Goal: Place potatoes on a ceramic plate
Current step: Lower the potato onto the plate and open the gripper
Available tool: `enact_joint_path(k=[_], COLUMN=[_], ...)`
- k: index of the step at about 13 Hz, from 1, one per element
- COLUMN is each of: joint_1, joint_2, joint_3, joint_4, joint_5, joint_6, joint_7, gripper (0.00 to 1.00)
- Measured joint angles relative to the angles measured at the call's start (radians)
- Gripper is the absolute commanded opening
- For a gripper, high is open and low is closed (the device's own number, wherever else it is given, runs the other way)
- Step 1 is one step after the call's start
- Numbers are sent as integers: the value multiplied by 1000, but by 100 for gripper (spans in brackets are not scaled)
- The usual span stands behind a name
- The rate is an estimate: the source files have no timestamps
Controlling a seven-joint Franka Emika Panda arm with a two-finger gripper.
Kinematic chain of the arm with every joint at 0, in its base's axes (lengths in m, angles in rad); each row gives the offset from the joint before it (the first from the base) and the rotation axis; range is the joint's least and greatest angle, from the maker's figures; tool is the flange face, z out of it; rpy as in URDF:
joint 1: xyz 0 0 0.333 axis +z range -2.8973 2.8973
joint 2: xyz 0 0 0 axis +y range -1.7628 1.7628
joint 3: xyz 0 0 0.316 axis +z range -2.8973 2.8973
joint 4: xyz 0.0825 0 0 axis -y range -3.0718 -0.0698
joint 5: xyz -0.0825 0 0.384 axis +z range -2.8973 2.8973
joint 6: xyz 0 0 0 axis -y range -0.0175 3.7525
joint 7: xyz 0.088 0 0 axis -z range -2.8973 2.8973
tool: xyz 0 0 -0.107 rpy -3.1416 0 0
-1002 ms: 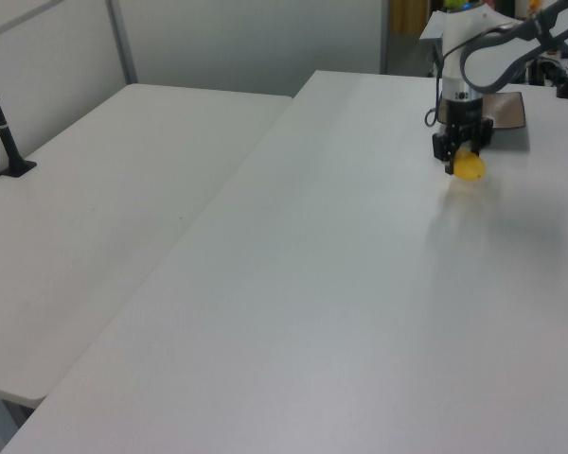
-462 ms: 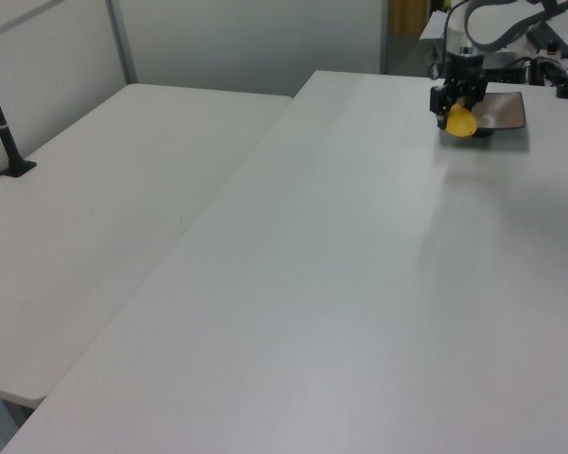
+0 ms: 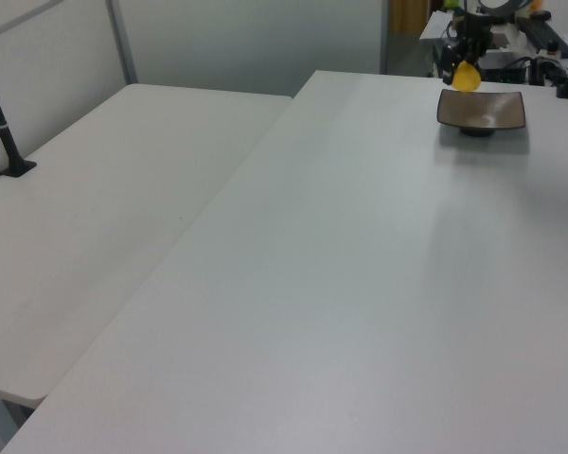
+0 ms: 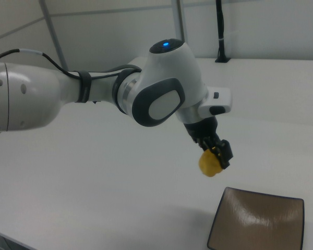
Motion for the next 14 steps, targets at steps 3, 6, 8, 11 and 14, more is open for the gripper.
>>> enact_joint_path(k=[3,6,8,11,14], joint_1=[-24,-34,-37,-39,-39], joint_2=[28,115,146,149,150], joint_3=[-9,-9,-9,-8,-8], joint_4=[-1,-2,-1,-1,0], joint_5=[-117,-373,-434,-449,-449], joint_6=[98,139,142,142,142], joint_7=[-83,-98,-99,-106,-107], gripper=[58,95,100,100,100])
